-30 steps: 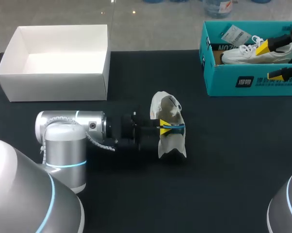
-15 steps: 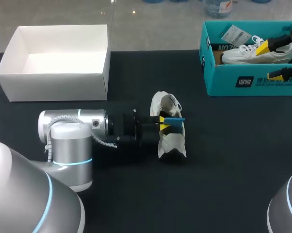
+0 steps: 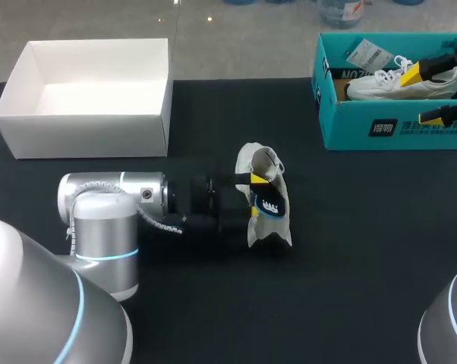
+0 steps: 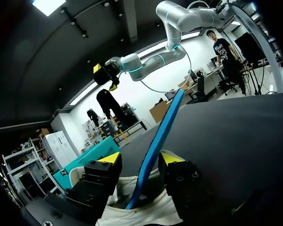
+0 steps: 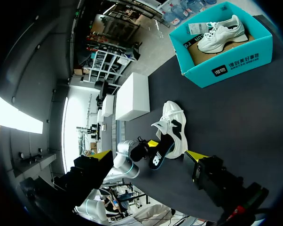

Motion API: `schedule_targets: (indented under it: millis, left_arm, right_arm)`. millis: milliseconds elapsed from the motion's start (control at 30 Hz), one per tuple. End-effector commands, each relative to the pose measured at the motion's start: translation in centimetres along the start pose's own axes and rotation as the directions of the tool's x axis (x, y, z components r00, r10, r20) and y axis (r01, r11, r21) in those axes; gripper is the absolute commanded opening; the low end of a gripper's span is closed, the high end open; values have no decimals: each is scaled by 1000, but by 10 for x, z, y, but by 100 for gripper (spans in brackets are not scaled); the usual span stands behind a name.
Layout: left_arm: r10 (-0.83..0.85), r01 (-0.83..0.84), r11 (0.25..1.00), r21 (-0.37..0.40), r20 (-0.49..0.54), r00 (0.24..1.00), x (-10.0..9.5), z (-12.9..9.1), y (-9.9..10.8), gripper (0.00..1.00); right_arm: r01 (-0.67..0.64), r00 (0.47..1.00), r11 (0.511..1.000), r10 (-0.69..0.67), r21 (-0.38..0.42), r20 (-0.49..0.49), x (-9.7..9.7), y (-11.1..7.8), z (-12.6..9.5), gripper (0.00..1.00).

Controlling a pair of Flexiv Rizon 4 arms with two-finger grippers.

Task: Take the shoe out of the shoebox, open the shoe tongue, remove and reinsert the insole, then place the shoe into the shoebox

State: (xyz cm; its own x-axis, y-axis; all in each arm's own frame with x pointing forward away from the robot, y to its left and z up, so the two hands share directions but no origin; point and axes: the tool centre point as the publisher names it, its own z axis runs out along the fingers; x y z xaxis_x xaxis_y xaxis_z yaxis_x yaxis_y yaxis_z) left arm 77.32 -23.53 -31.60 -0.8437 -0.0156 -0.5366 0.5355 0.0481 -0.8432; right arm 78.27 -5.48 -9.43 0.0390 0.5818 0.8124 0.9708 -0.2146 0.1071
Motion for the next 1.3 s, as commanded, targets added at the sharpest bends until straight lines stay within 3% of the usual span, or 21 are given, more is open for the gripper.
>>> schedule_targets:
  millis: [33,100,767,833,933,1000,1100,1267,1300]
  left_arm:
    - [-3,3,1000,-5,-14,1000,3,1,2,25]
    - [-8,8,1000,-3,-18,1000,3,2,4,0]
    - [-20,24,996,-82,52,998,-13,7,37,0]
    - [-21,25,996,-83,55,998,-14,5,34,28]
    - [-11,15,997,-71,53,999,-15,1,25,62]
    - [-2,4,999,-54,44,999,-14,-1,17,63]
    - [9,-8,999,-34,27,1000,-10,-3,6,58]
    - [8,-8,1000,-8,6,1000,-3,0,-2,41]
    - [7,-7,1000,-6,1,1000,-1,0,-1,31]
  right_arm:
    - [-2,1000,1000,2,-1,3,0,0,1,100]
    - [-2,1000,1000,2,-1,3,0,0,1,100]
    - [-2,1000,1000,2,-1,3,0,0,1,100]
    - [-2,1000,1000,2,-1,3,0,0,1,100]
    - [-2,1000,1000,2,-1,3,0,0,1,100]
    - [-2,1000,1000,2,-1,3,0,0,1,100]
    - [-2,1000,1000,2,-1,3,0,0,1,100]
    - [-2,1000,1000,2,-1,3,0,0,1,100]
    - [-2,1000,1000,2,-1,3,0,0,1,100]
